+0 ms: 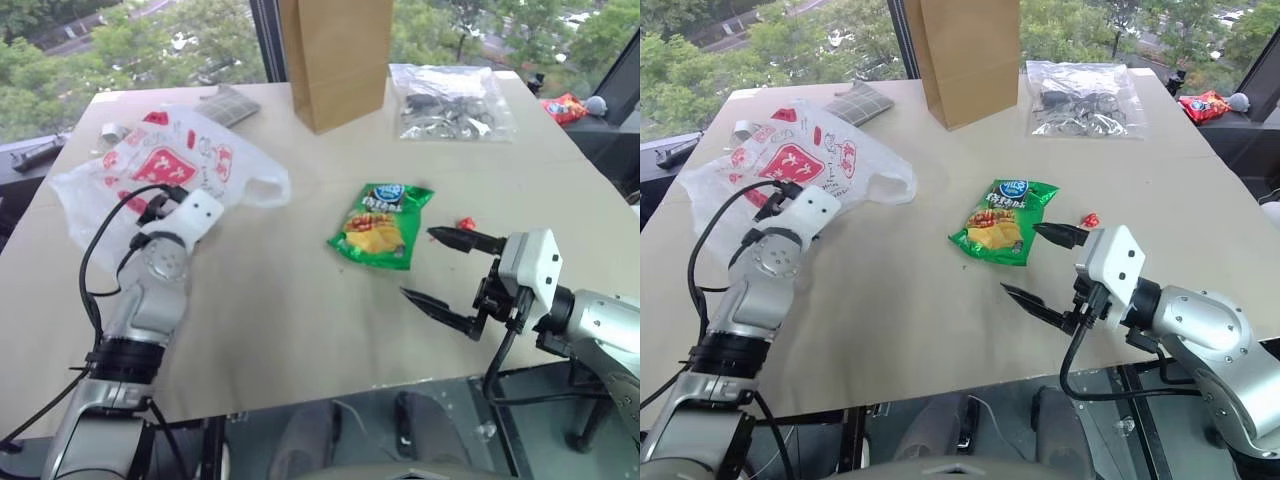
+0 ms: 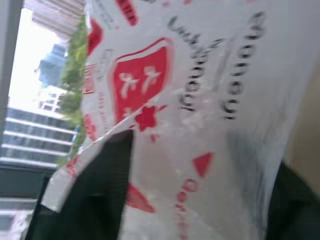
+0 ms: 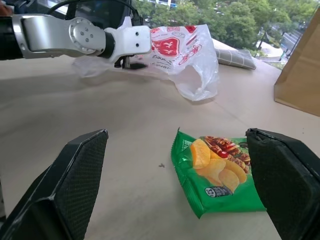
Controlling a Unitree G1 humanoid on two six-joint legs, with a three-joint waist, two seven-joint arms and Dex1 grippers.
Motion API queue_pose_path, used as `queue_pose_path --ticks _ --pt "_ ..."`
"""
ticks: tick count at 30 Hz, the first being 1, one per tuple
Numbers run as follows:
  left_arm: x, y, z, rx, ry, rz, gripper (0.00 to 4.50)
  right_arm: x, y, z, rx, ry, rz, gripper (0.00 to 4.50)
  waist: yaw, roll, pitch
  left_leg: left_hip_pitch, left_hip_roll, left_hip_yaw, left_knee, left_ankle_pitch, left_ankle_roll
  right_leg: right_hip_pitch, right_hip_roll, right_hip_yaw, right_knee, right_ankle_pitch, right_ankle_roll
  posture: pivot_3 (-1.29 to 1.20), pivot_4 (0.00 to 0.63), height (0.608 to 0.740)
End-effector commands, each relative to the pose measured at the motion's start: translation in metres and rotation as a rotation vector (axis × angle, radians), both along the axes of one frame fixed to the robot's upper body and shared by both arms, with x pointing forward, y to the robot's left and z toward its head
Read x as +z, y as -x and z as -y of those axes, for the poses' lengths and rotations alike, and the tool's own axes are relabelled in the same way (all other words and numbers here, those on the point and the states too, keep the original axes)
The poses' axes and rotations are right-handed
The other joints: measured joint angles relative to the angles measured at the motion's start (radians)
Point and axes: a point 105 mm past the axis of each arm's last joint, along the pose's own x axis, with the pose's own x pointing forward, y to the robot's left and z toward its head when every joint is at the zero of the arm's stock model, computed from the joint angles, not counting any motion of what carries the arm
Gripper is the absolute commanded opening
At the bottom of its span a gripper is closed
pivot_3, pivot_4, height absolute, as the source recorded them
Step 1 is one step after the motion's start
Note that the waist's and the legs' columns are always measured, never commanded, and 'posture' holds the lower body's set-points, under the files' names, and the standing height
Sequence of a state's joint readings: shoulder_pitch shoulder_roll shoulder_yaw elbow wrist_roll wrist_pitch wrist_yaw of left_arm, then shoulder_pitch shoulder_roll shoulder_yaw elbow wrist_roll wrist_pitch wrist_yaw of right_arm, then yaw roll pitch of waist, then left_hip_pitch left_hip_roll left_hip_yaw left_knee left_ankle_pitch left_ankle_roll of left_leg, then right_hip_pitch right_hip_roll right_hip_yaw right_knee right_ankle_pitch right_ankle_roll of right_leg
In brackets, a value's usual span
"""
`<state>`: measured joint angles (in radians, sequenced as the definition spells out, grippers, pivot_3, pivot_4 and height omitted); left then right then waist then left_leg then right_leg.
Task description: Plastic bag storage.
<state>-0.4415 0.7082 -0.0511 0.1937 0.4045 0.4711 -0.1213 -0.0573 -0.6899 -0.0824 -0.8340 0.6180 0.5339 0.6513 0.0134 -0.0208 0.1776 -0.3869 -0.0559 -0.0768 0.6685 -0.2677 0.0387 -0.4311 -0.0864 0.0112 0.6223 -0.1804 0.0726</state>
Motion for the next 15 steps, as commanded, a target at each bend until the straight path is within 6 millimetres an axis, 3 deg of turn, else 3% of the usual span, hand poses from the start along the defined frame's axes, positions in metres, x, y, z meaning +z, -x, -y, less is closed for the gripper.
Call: queue_pose_path --ticks 1,2,4,8,11,15 --pt "0.01 -0.006 -0.004 -0.002 -0.017 0.039 1.28 0.009 0.005 -0.003 0.015 -0.008 0.059 4.5 0.0 0.0 0.0 0.0 0.0 0.0 0.0 0.0 0.0 0.0 0.0 0.0 0.0 0.0 0.0 0.0 0.15 0.74" --pt "0.011 -0.009 -0.003 -0.016 0.006 0.047 1.03 0.009 0.004 -0.003 0.013 -0.006 0.06 4.5 -0.001 0.0 0.0 0.0 0.0 0.0 0.0 0.0 0.0 0.0 0.0 0.0 0.0 0.0 0.0 0.0 0.15 0.74" --pt "0.022 -0.012 0.002 -0.062 0.079 0.093 0.06 0.009 0.002 -0.003 0.008 -0.003 0.064 4.5 0.0 0.0 0.0 0.0 0.0 0.0 0.0 0.0 0.0 0.0 0.0 0.0 0.0 0.0 0.0 0.0 0.15 0.74" --pt "0.044 -0.008 -0.004 -0.079 0.211 0.157 0.06 0.008 -0.006 -0.003 -0.019 0.003 0.083 4.5 -0.003 0.0 0.0 0.0 0.0 0.0 0.0 0.0 0.0 0.0 -0.001 0.0 0.0 0.0 0.0 0.0 0.15 0.74" --pt "0.074 -0.003 -0.014 -0.092 0.328 0.227 0.06 0.006 -0.018 -0.005 -0.068 0.014 0.092 4.5 -0.003 0.0 0.0 0.0 0.0 0.0 0.0 0.0 0.0 0.0 0.0 0.0 0.0 0.0 0.0 0.0 0.15 0.74" --pt "0.113 0.002 -0.013 -0.15 0.511 0.298 0.06 -0.018 -0.045 0.001 -0.196 0.09 -0.014 4.5 -0.002 -0.001 0.0 0.0 0.0 0.0 0.001 0.0 -0.001 0.0 0.0 0.0 0.001 0.0 0.0 0.0 0.15 0.74"
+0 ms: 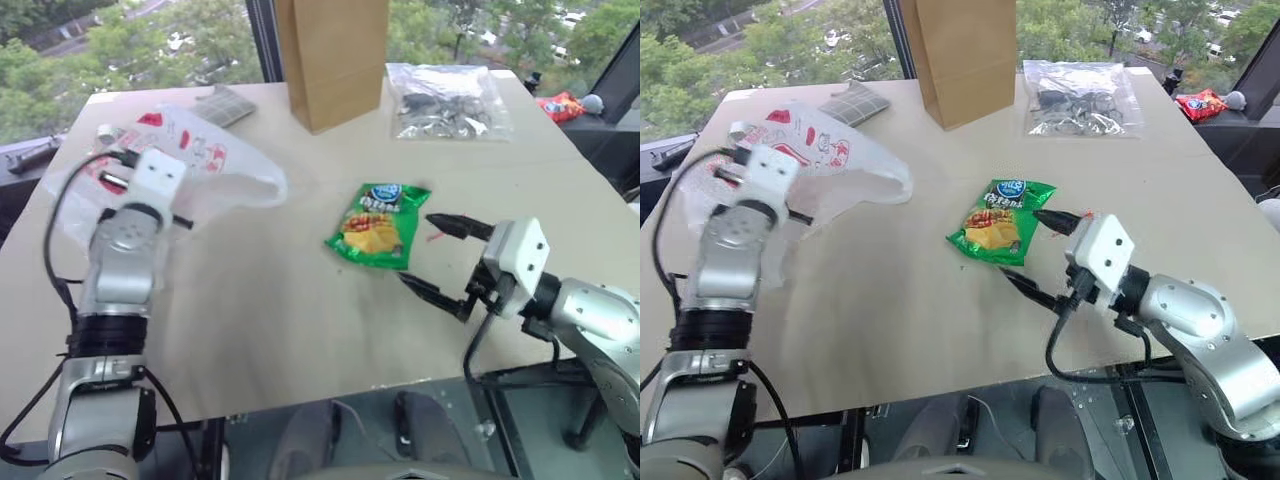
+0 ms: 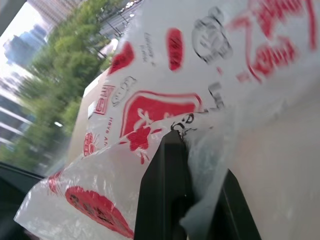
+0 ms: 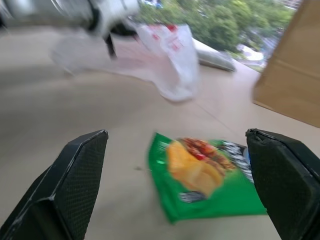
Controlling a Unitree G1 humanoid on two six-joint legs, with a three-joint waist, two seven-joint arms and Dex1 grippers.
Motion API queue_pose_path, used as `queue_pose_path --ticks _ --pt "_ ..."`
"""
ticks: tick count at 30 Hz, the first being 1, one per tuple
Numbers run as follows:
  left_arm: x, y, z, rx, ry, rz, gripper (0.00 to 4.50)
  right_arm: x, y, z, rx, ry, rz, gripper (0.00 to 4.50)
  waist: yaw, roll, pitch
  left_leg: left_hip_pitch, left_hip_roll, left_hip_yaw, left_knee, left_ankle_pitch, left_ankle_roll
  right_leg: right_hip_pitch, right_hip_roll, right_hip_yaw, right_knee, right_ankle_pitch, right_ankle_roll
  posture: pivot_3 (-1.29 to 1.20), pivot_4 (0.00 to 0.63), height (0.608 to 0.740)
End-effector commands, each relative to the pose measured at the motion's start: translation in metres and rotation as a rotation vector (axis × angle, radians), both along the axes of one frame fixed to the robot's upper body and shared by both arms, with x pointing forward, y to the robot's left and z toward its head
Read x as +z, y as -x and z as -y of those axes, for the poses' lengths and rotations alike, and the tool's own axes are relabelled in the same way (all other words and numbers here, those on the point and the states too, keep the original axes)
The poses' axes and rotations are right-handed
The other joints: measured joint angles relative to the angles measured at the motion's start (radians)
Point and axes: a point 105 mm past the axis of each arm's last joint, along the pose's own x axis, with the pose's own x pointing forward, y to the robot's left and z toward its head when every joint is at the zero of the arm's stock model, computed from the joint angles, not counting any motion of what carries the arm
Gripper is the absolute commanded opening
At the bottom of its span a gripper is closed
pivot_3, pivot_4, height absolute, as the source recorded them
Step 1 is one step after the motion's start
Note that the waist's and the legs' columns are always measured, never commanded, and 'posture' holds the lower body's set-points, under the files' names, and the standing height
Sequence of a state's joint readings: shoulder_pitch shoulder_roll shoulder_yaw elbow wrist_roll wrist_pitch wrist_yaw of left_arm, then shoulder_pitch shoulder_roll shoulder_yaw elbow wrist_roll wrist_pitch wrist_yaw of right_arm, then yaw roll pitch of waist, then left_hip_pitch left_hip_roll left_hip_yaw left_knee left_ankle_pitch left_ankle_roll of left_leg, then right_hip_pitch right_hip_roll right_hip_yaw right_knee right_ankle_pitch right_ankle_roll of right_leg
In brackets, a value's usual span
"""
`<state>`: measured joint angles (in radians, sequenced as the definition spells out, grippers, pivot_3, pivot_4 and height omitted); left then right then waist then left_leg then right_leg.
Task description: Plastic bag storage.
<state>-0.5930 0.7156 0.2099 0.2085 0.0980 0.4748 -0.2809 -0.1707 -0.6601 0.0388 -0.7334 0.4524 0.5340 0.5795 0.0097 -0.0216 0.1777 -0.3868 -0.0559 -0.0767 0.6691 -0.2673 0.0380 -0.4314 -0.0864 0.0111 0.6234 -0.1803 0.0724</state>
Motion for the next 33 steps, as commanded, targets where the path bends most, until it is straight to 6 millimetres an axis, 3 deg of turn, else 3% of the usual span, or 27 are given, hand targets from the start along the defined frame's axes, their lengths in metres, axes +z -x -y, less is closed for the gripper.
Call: queue_pose_path --ticks 1,6,10,19,28,32,33 --pt "0.051 0.01 0.004 -0.069 0.1 0.114 0.06 -0.015 -0.021 0.009 -0.137 -0.005 -0.107 4.5 0.002 0.0 0.0 0.0 0.0 0.0 0.0 0.002 -0.003 0.0 0.0 0.0 0.0 0.0 0.0 0.0 0.15 0.74" --pt "0.052 0.017 0.026 -0.197 0.282 0.001 0.06 -0.018 -0.04 0.01 -0.215 -0.251 -0.367 4.5 -0.001 0.0 0.0 0.0 -0.001 0.0 0.0 0.002 -0.004 0.0 0.0 0.001 0.001 0.0 0.0 0.0 0.15 0.74" --pt "0.049 0.023 0.035 -0.214 0.317 -0.046 0.06 -0.013 -0.057 0.008 -0.251 -0.392 -0.52 4.5 -0.018 0.0 0.0 0.0 -0.001 -0.001 0.0 0.002 -0.004 -0.001 0.001 0.002 0.002 0.0 -0.001 0.0 0.15 0.74" --pt "0.045 0.031 0.052 -0.225 0.378 -0.062 0.06 -0.029 -0.095 -0.01 -0.378 -0.394 -0.683 4.5 -0.025 0.0 0.0 0.0 -0.001 0.0 -0.001 0.002 -0.004 -0.002 0.001 0.003 0.003 0.0 -0.001 0.0 0.15 0.74" --pt "0.044 0.035 0.052 -0.183 0.406 -0.04 0.06 -0.046 -0.106 -0.022 -0.394 -0.335 -0.727 4.5 -0.027 0.0 0.0 0.0 -0.002 0.0 -0.002 0.003 -0.004 -0.002 0.001 0.004 0.003 0.0 -0.001 0.0 0.15 0.74" --pt "0.042 0.035 0.055 -0.176 0.429 -0.038 0.0 -0.045 -0.105 -0.023 -0.366 -0.311 -0.687 3.23 -0.027 0.0 0.0 0.0 -0.002 0.0 -0.002 0.003 -0.004 -0.002 0.001 0.004 0.003 0.0 -0.001 0.0 0.15 0.74" --pt "0.041 0.036 0.056 -0.173 0.431 -0.039 0.0 -0.043 -0.105 -0.022 -0.357 -0.302 -0.667 2.67 -0.027 0.0 0.0 0.0 -0.003 0.0 -0.002 0.003 -0.005 -0.002 0.001 0.003 0.003 0.0 -0.001 0.0 0.15 0.74"
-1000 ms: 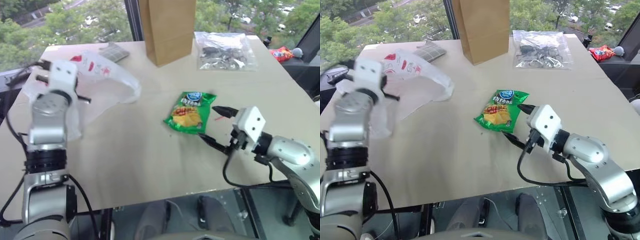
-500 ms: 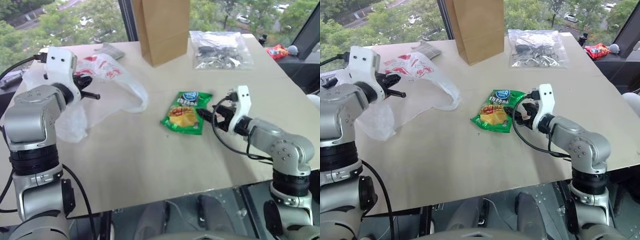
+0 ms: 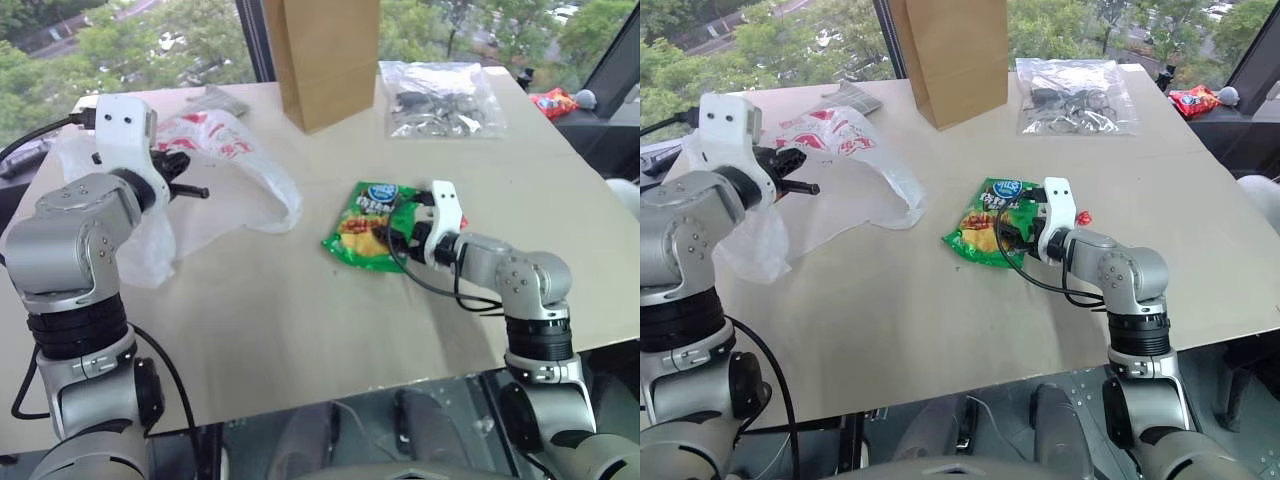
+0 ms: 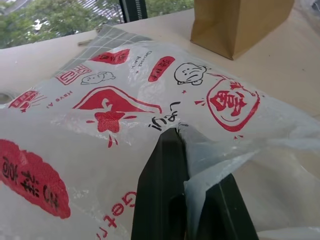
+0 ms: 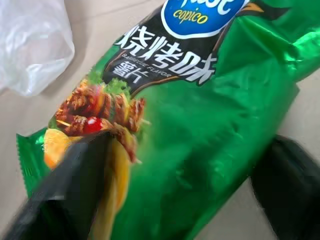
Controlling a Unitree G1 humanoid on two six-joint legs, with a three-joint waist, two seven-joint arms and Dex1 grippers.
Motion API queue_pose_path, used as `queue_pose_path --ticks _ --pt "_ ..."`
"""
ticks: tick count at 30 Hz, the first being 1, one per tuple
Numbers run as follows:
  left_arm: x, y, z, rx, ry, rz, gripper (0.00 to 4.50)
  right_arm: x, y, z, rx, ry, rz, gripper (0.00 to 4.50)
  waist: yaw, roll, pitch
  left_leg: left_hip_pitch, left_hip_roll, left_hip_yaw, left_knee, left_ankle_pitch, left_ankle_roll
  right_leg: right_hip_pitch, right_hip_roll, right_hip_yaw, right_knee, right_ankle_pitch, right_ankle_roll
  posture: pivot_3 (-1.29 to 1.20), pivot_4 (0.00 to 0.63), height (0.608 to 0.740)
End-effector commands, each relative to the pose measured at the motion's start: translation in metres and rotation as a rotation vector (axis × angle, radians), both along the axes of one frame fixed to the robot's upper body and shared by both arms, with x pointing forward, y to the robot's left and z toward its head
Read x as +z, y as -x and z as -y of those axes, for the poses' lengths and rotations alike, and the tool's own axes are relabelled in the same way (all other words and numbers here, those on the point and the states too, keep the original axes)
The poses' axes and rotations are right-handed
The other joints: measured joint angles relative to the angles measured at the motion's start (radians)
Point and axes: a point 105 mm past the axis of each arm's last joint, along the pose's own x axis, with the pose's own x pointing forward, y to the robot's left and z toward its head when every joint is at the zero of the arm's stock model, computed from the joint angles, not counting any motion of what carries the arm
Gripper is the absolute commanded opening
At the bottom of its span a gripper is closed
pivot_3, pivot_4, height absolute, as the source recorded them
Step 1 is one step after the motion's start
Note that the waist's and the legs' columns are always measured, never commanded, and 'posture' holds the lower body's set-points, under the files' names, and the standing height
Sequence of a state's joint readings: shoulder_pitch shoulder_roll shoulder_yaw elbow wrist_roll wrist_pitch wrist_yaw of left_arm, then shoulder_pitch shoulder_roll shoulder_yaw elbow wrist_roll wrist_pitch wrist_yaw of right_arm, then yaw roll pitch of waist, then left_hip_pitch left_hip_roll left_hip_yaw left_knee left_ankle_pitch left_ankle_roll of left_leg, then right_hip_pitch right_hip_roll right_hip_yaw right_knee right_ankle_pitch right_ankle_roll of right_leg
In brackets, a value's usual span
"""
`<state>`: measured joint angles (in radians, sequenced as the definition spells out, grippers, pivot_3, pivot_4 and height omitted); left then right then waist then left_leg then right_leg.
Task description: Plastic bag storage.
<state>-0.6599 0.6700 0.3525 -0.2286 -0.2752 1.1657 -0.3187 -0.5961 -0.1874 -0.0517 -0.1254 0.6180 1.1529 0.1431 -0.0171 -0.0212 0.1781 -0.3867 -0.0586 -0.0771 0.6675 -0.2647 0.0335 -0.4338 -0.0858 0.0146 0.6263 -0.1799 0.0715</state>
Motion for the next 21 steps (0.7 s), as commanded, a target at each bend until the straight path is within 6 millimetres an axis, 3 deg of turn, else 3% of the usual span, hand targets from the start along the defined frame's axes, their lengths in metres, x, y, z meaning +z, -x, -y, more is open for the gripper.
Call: queue_pose_path --ticks 1,6,10,14,21 --pt "0.013 0.007 0.0 0.02 -0.009 0.057 0.0 0.018 0.0 0.001 0.038 0.005 0.108 2.23 -0.001 0.0 0.0 0.0 0.0 0.0 0.0 0.0 0.0 0.0 0.0 0.0 0.0 0.0 0.0 0.0 0.15 0.74" --pt "0.014 0.004 0.006 0.008 0.03 0.062 0.0 0.051 0.021 -0.005 0.199 -0.157 0.171 0.02 0.0 0.0 0.0 0.0 0.0 0.0 0.0 0.0 0.0 0.0 0.0 0.0 0.0 0.0 0.0 0.0 0.15 0.74" --pt "0.019 -0.002 0.012 -0.004 0.057 0.076 0.0 0.083 0.056 -0.027 0.457 -0.293 0.212 0.02 0.0 0.0 0.0 0.0 0.0 -0.001 0.0 0.0 0.0 0.0 0.0 0.0 0.0 0.0 0.0 0.0 0.15 0.74" --pt "0.027 -0.009 0.016 -0.011 0.095 0.1 0.0 0.095 0.076 -0.051 0.634 -0.33 0.219 0.02 -0.002 0.0 0.0 0.0 0.0 -0.001 0.0 0.0 0.0 0.0 0.0 0.0 0.0 0.0 0.0 0.0 0.15 0.74" --pt "0.044 -0.011 0.039 -0.124 0.177 0.118 0.0 0.086 0.071 -0.103 0.771 -0.293 0.198 0.02 -0.005 0.0 0.0 0.0 0.0 -0.001 0.0 0.0 -0.001 0.0 0.0 0.0 0.001 0.0 0.0 0.0 0.15 0.74"
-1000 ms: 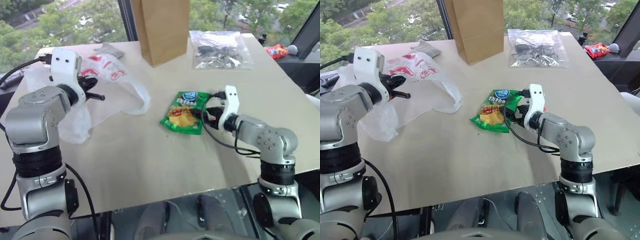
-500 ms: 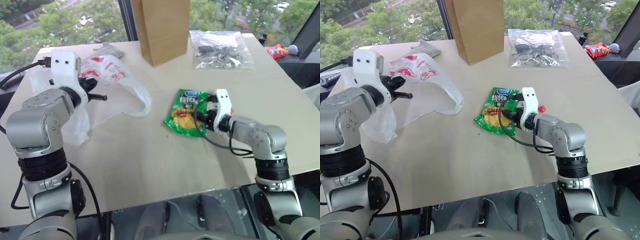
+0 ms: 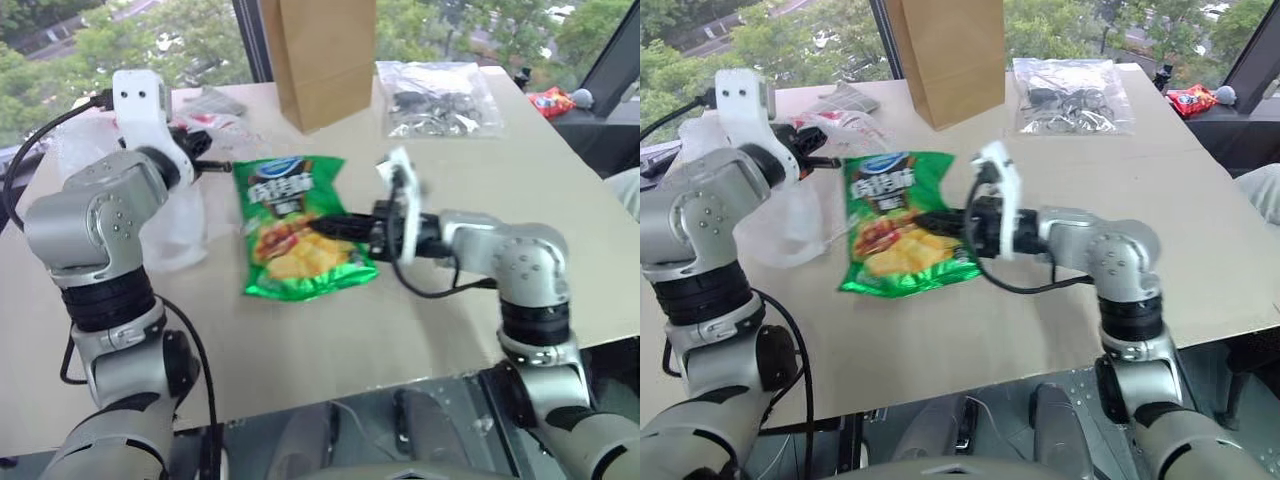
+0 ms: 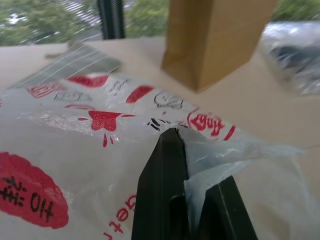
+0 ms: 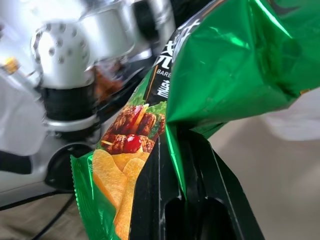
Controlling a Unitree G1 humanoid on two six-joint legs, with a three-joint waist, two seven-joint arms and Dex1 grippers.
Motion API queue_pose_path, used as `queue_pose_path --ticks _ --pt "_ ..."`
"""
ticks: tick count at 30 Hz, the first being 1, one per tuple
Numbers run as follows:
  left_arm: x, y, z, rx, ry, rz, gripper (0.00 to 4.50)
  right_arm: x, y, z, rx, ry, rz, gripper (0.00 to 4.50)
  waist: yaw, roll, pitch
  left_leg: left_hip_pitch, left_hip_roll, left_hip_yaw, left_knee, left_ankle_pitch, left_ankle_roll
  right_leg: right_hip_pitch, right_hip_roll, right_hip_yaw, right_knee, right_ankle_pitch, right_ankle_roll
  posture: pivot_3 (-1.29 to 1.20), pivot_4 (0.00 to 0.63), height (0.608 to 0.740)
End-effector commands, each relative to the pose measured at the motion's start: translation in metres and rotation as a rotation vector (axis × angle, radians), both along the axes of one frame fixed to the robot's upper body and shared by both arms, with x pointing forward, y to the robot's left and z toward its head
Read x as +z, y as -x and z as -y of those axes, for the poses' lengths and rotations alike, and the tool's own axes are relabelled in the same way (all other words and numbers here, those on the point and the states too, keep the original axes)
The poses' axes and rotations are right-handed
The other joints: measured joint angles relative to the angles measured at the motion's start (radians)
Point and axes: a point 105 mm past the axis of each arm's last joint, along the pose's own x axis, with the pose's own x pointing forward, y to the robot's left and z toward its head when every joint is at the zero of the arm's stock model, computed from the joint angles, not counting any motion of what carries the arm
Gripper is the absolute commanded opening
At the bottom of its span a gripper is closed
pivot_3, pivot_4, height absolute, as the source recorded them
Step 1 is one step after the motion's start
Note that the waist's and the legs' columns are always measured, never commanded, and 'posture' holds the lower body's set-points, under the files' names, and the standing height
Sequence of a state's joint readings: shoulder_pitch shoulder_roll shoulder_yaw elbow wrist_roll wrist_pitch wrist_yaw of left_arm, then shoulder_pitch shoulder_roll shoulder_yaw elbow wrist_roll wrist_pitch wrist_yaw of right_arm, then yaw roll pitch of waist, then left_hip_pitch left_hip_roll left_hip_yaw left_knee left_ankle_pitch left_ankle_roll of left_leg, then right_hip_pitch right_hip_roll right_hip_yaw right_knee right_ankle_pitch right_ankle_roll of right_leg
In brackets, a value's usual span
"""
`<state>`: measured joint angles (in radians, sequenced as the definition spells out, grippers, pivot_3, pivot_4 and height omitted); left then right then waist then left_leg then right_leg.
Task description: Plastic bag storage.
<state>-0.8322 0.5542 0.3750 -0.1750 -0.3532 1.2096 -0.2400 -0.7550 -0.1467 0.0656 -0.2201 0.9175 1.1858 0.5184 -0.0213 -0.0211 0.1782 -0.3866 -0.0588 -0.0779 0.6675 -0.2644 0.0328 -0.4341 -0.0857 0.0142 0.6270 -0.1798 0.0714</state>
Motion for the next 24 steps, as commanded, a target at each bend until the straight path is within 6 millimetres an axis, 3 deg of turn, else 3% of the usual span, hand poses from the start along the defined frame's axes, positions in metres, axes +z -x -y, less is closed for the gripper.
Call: queue_pose_path --ticks 1,6,12,16,20,24 --pt "0.017 0.007 0.007 -0.049 0.017 0.046 0.0 0.0 -0.006 -0.015 0.028 0.006 0.048 0.02 0.0 0.0 0.0 0.0 -0.001 0.0 0.0 0.0 0.0 0.0 0.0 0.0 0.0 0.0 0.0 0.0 0.15 0.74" --pt "0.011 0.019 0.022 -0.127 0.025 0.012 0.0 -0.006 -0.021 -0.042 0.038 0.019 0.069 0.02 -0.004 0.0 0.0 -0.005 -0.001 0.0 0.0 0.0 -0.001 -0.005 -0.001 0.001 0.0 0.0 0.0 0.0 0.15 0.74" --pt "0.0 0.031 0.026 -0.131 0.023 -0.033 0.0 -0.018 -0.041 -0.064 -0.017 0.051 0.099 0.02 -0.022 0.0 0.0 -0.011 -0.001 0.0 0.0 0.003 -0.004 -0.014 0.0 0.002 0.006 0.0 0.0 0.0 0.15 0.74" --pt "-0.007 0.041 0.036 -0.185 0.045 -0.076 0.0 -0.027 -0.069 -0.04 -0.151 0.113 0.146 0.02 -0.018 0.0 0.0 -0.011 -0.001 0.0 0.001 0.003 -0.004 -0.014 0.0 0.002 0.007 0.0 0.0 0.0 0.15 0.74" --pt "-0.01 0.045 0.054 -0.273 0.095 -0.097 0.0 -0.019 -0.084 -0.013 -0.204 0.128 0.178 0.02 -0.018 0.0 0.0 -0.012 -0.002 0.0 0.001 0.003 -0.004 -0.014 -0.001 0.002 0.006 0.0 0.0 0.0 0.15 0.74" --pt "-0.005 0.048 0.084 -0.417 0.12 -0.081 0.0 -0.005 -0.081 0.011 -0.168 0.138 0.217 0.02 -0.018 0.0 0.0 -0.012 -0.001 0.0 0.001 0.003 -0.004 -0.014 -0.001 0.002 0.006 0.0 0.0 0.0 0.15 0.74"
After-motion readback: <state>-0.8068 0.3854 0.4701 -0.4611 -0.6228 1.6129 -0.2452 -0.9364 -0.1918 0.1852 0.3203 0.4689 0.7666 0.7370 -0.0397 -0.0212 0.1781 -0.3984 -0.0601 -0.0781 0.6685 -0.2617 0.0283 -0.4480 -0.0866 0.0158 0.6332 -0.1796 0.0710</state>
